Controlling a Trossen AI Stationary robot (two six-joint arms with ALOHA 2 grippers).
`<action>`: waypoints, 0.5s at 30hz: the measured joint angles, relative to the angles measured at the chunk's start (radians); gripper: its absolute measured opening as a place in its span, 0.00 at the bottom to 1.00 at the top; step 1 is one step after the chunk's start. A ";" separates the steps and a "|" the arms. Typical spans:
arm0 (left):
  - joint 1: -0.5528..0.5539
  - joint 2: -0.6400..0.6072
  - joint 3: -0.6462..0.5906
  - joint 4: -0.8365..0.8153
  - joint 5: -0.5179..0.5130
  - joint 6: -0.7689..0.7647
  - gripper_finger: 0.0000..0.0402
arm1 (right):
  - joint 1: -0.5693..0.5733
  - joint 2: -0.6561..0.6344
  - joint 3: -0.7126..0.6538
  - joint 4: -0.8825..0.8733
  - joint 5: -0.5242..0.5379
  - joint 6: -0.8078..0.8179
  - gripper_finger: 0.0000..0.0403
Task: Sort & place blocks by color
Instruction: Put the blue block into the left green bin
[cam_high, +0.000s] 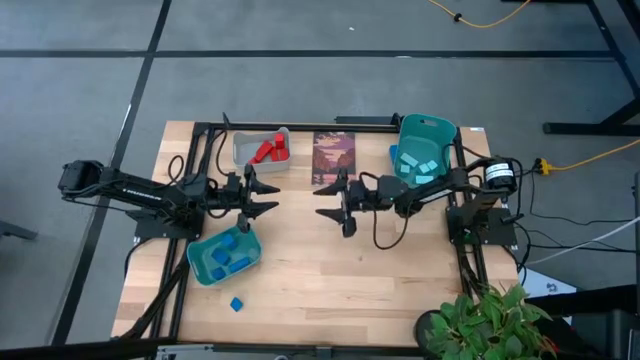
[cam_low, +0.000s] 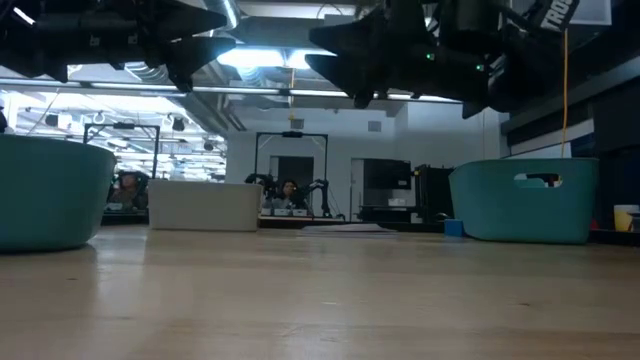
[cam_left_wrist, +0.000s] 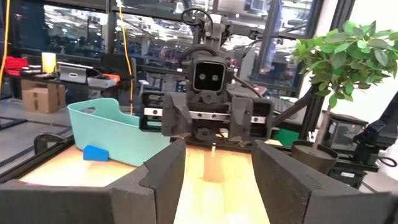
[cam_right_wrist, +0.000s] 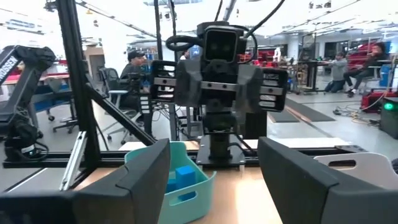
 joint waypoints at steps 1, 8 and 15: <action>0.000 0.000 0.000 0.000 0.000 0.000 0.44 | 0.000 0.000 0.000 0.001 0.000 -0.001 0.61; -0.010 0.008 0.045 -0.133 -0.079 -0.081 0.44 | 0.001 0.000 0.000 0.001 -0.002 -0.003 0.61; -0.155 0.039 0.360 -0.758 -0.127 -0.158 0.44 | -0.005 0.000 0.000 -0.008 0.047 -0.020 0.61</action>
